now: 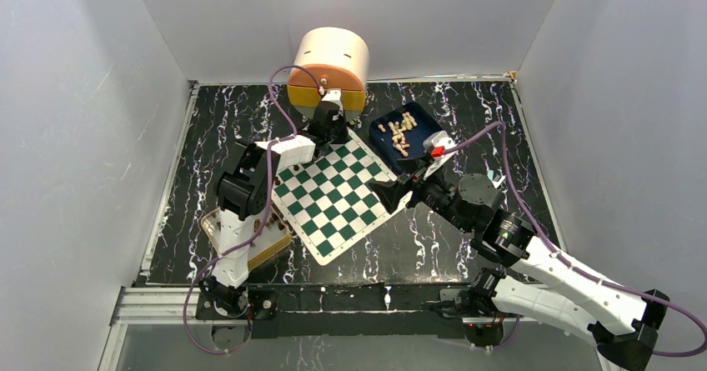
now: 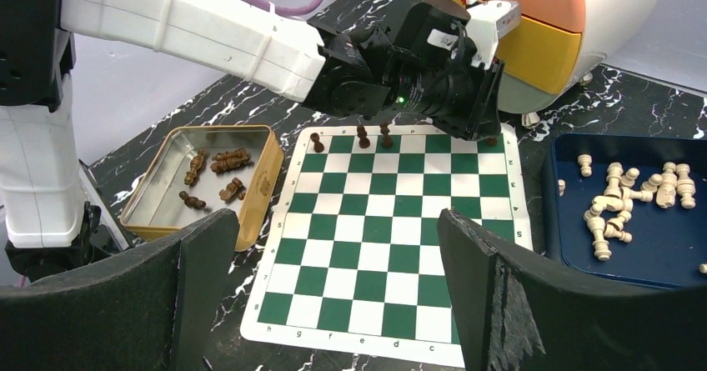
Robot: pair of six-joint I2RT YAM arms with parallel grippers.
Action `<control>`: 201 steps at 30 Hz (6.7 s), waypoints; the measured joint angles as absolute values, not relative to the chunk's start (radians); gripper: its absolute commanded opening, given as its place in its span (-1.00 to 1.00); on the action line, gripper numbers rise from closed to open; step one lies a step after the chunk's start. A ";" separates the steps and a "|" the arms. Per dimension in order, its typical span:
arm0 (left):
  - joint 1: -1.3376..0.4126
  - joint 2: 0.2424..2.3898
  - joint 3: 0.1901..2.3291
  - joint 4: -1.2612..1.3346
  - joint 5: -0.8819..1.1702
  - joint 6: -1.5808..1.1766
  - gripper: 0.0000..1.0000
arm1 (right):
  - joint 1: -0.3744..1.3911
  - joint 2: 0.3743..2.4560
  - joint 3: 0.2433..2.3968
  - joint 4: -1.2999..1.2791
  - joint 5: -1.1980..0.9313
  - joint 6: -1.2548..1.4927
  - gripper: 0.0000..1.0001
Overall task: Set up the chess pieces on the board
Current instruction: Place the chess piece on the chessboard, then pick up the chess piece from the storage box, then place the chess piece on the chessboard.
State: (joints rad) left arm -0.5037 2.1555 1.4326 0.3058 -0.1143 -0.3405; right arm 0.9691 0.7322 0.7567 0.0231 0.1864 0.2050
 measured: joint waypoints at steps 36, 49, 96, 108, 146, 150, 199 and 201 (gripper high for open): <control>-0.513 1.947 1.521 -0.112 -0.278 -0.353 0.01 | 0.969 0.736 0.757 0.023 0.200 0.207 0.97; -0.429 1.485 1.315 -0.537 -0.427 -0.501 -0.03 | 0.969 0.733 0.757 0.016 0.200 0.226 0.97; -0.237 1.352 0.706 -0.597 -0.324 -0.700 -0.70 | 0.969 0.752 0.756 0.016 0.199 0.284 0.97; -0.237 1.271 0.798 -0.694 -0.321 -0.628 -0.79 | 0.969 0.755 0.756 0.017 0.196 0.290 0.97; -0.451 1.246 0.950 -0.540 0.640 -0.473 -0.81 | 0.969 1.207 0.636 0.325 -0.434 -0.583 0.97; -0.469 1.265 0.950 -0.523 0.664 -0.480 -0.80 | 0.969 1.230 0.636 0.377 -0.446 -0.606 0.89; -0.521 1.305 1.064 -0.556 0.594 -0.498 0.10 | 0.962 1.335 0.660 0.466 -0.389 -0.533 -0.80; -0.521 1.289 1.092 -0.558 0.547 -0.504 0.05 | 0.963 1.335 0.660 0.492 -0.346 -0.448 -0.79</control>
State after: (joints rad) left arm -0.5213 1.2892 1.0920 -0.5579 0.5468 -0.5037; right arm 0.9627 1.3350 0.6598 0.4915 -0.3462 -0.4484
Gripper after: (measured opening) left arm 0.552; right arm 0.360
